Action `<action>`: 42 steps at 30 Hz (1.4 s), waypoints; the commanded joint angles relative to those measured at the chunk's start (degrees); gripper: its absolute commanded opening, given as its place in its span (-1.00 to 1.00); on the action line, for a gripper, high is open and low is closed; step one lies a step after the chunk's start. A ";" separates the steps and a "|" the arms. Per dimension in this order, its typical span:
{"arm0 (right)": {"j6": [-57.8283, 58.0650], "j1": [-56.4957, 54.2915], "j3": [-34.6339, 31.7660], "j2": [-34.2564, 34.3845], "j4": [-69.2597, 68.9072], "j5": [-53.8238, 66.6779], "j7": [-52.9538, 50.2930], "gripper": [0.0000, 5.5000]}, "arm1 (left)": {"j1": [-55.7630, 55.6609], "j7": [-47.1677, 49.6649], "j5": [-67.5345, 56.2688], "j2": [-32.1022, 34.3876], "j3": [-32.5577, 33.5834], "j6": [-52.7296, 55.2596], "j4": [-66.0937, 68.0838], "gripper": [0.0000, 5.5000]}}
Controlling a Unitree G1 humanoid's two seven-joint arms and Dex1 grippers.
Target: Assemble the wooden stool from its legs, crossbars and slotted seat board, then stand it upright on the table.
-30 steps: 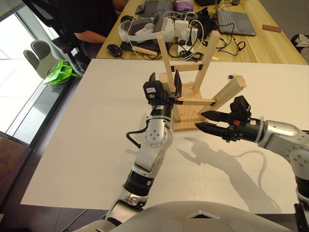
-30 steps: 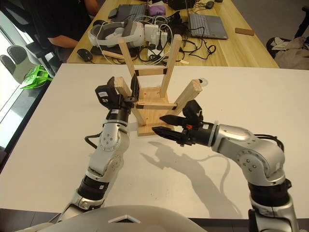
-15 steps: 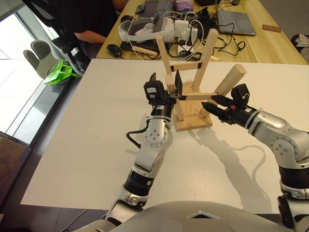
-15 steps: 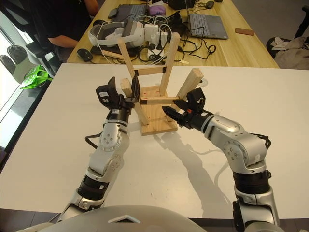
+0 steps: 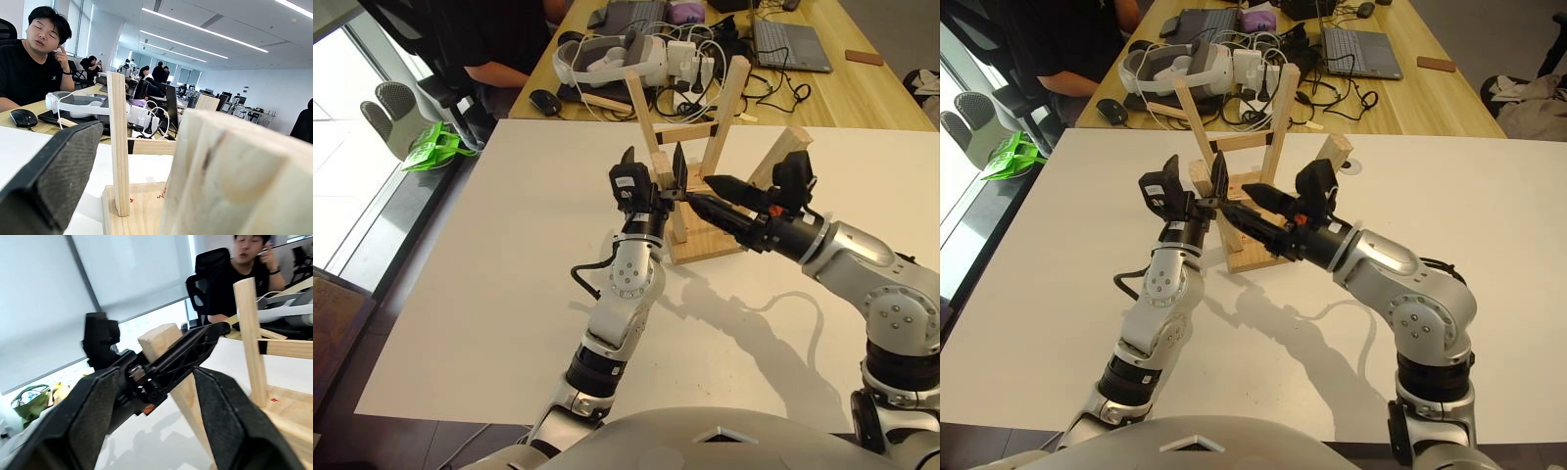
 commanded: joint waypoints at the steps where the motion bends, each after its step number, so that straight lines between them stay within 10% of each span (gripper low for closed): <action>1: -2.56 -1.92 -0.61 4.13 3.56 -6.27 -8.49 0.01 | 1.78 -0.10 0.17 -6.90 -0.85 0.49 -0.36 0.41; 14: 1.63 -1.39 10.25 8.00 13.68 -26.07 -16.54 0.01 | 1.31 -0.68 -0.10 -6.90 -0.70 1.10 -0.32 0.41; 42: 6.33 -2.40 10.15 3.78 14.28 -30.72 -6.50 0.01 | -12.76 -3.49 1.95 -8.25 6.45 4.09 12.71 0.41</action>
